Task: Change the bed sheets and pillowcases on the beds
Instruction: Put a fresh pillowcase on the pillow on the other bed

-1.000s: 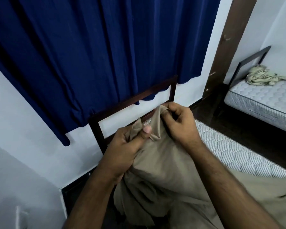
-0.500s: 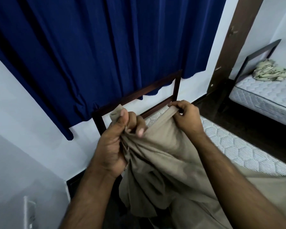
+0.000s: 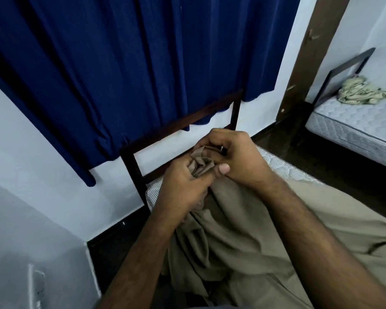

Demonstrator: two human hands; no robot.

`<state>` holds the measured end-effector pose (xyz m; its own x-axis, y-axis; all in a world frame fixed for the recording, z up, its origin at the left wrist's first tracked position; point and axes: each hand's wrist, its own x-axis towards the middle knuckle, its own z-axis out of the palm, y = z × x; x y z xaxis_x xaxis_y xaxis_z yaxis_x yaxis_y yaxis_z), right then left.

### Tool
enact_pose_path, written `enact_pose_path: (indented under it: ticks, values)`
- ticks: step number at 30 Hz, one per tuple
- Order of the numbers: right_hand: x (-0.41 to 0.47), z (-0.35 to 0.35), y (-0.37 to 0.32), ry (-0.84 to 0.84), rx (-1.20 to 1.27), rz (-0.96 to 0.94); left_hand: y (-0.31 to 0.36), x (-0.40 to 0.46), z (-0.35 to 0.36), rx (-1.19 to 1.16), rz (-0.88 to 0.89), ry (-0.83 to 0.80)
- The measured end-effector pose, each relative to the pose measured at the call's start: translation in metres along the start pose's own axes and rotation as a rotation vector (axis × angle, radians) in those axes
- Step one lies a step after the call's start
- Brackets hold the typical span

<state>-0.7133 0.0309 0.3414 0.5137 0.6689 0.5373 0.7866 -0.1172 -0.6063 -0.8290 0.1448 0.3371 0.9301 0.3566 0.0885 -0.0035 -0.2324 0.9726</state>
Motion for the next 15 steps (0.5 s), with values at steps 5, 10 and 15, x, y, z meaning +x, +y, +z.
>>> enact_pose_path:
  ticks: [5, 10, 15]
  values:
    - [-0.008, -0.008, 0.012, -0.037, 0.213, 0.197, -0.008, 0.000, 0.003, 0.105, 0.105, 0.068]
    - [-0.019, -0.020, 0.025, -0.240, 0.293, 0.250, -0.008, -0.002, 0.004, -0.062, 0.090, 0.149]
    - [-0.032, -0.019, 0.054, -0.285, 0.181, 0.298, -0.001, -0.001, -0.004, -0.421, 0.014, 0.234]
